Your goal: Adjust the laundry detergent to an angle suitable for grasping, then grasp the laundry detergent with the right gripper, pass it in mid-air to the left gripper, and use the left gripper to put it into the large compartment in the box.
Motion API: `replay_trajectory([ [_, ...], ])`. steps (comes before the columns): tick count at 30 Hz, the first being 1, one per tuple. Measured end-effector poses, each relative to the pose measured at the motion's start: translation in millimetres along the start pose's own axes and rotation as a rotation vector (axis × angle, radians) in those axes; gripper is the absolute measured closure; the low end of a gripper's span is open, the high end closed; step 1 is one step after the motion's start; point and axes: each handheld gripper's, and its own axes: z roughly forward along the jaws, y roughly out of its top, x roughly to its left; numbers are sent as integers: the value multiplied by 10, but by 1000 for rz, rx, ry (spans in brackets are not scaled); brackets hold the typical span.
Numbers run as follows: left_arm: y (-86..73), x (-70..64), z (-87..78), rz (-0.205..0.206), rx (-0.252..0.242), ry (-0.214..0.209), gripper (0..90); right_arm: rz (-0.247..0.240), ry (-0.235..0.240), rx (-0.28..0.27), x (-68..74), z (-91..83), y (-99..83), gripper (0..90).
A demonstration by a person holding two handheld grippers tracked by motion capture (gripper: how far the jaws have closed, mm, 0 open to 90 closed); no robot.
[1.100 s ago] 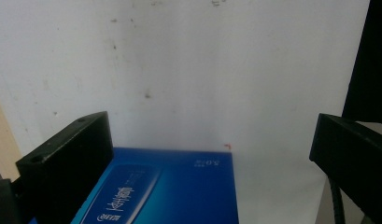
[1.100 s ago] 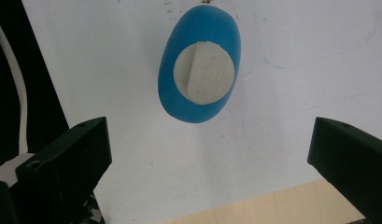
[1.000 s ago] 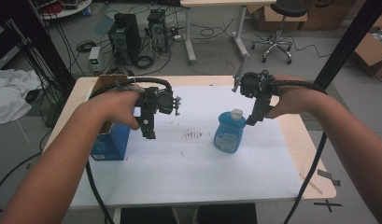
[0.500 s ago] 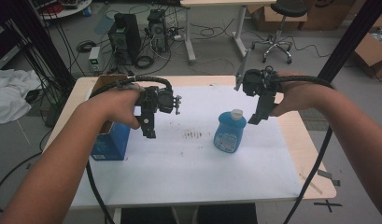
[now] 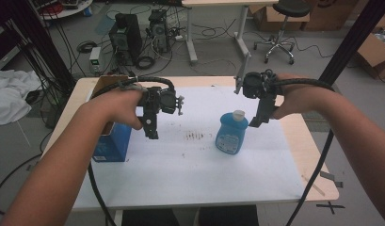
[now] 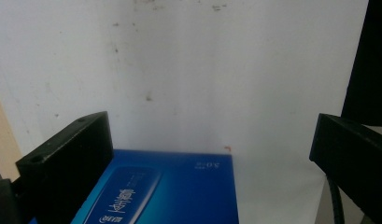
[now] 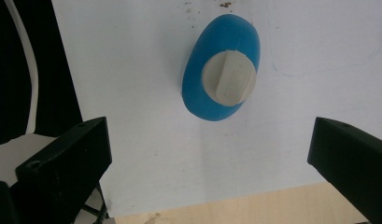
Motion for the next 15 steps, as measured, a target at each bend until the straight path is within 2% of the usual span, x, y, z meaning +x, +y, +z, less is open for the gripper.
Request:
replay_trajectory([
  [3,-16,5,1,-2,5,3,1,1,3,0,-18,9,11,0],
  [6,-47,-20,-1,-17,-13,-2,1,3,6,2,-29,26,34,0],
  [15,-36,-49,-47,-3,-6,6,1,-10,6,3,5,27,82,0],
])
